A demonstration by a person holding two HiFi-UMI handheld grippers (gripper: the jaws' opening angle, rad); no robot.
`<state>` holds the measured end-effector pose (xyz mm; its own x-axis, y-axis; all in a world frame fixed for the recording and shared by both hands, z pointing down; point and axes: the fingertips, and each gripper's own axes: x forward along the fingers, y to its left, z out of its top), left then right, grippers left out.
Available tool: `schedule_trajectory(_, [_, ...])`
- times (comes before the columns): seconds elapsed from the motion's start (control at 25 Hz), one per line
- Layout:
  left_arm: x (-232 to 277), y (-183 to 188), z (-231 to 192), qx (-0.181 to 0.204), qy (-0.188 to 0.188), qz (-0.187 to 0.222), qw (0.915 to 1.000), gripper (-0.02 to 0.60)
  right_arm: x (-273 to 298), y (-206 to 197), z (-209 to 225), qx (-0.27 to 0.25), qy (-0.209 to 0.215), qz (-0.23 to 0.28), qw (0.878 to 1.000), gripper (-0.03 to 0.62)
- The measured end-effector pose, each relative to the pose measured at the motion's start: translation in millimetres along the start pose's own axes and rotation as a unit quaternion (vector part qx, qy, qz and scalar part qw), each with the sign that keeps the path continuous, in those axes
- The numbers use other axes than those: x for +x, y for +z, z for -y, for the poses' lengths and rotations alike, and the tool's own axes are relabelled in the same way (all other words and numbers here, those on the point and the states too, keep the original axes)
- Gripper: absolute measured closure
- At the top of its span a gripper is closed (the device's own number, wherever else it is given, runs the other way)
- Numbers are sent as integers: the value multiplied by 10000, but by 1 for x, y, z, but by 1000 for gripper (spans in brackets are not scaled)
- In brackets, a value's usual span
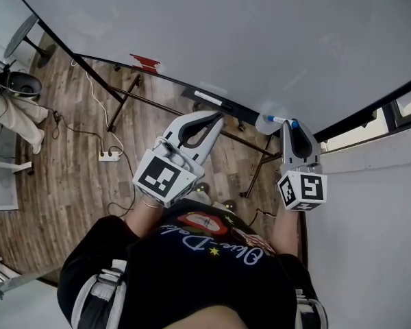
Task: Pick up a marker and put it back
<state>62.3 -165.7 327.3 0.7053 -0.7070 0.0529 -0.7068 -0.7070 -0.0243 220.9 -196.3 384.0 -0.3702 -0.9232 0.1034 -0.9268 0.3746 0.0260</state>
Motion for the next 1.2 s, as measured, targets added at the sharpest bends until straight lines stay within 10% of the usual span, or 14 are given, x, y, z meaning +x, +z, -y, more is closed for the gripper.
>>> schedule_trajectory(1.2, [34,28,46,37,-980,416,9943,578,-100,91,22,113,-299,847,9959,525])
